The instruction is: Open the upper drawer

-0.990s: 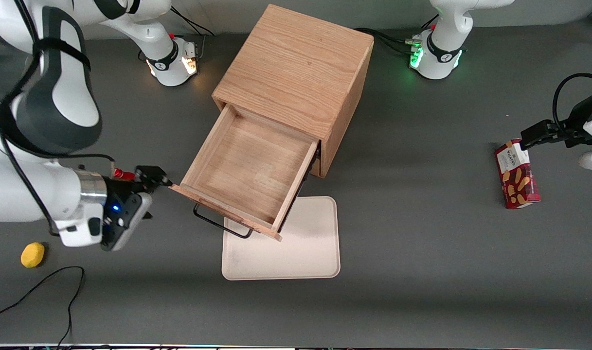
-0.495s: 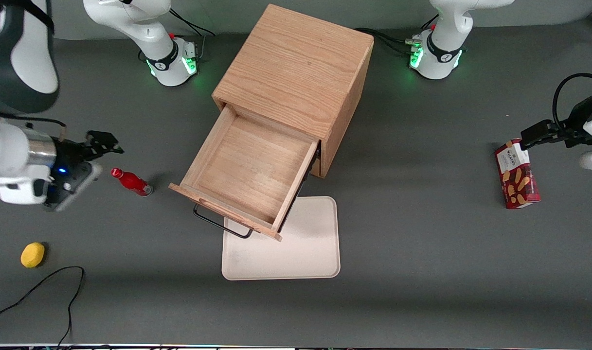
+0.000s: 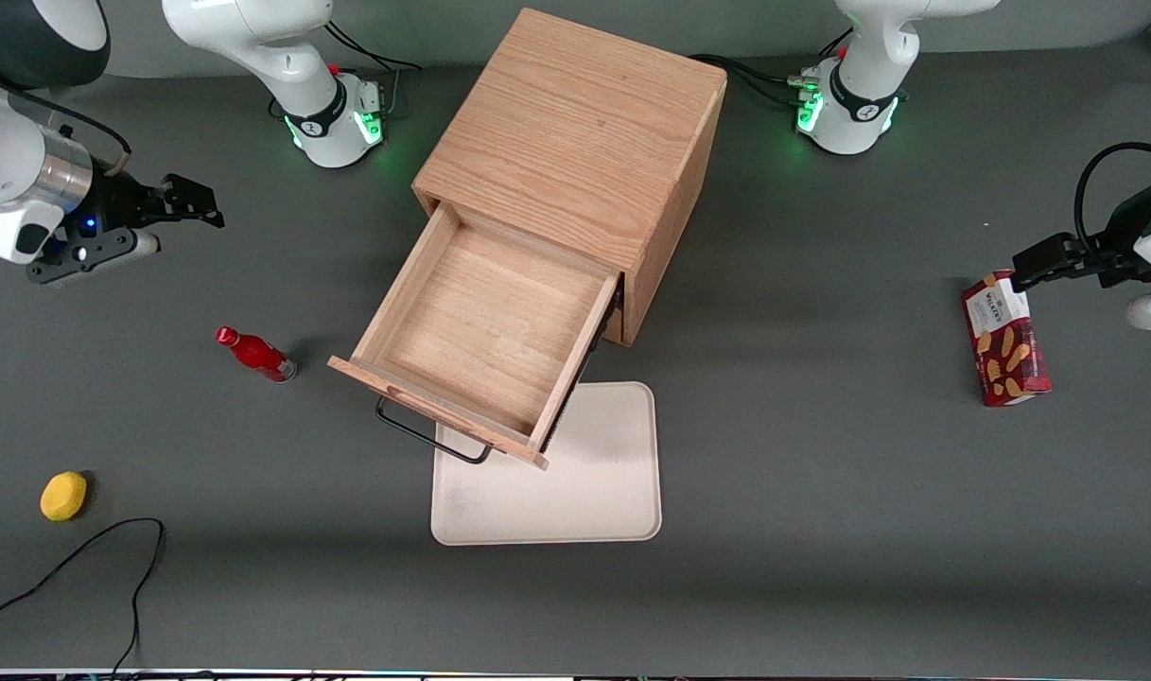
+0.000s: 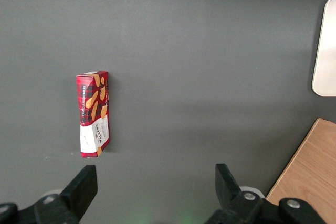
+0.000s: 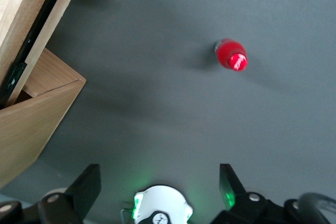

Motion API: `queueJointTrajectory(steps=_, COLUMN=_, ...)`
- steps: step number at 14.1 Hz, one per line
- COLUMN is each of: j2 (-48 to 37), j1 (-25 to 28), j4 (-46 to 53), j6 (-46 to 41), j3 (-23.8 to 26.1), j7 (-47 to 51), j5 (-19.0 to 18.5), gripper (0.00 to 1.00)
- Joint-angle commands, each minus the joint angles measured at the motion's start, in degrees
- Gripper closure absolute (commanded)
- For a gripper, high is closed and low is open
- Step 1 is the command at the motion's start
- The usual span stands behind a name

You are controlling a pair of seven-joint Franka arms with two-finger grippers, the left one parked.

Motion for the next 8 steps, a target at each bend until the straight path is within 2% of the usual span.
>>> queueJointTrajectory(steps=1, j2=1.0, j1=0.2, j4=2.9, j6=-1.2, j3=-2.6, j7=2.6, j5=-1.2, gripper=0.0)
queueJointTrajectory(steps=7, j2=8.6, j1=0.1, j4=12.1, j6=-0.8, j3=-2.8, j7=2.8, j5=-1.1, gripper=0.0)
queueJointTrajectory(steps=8, j2=8.8, j1=-0.3, j4=12.3, j6=-0.6, j3=-2.6, j7=4.8, j5=-1.1, gripper=0.03)
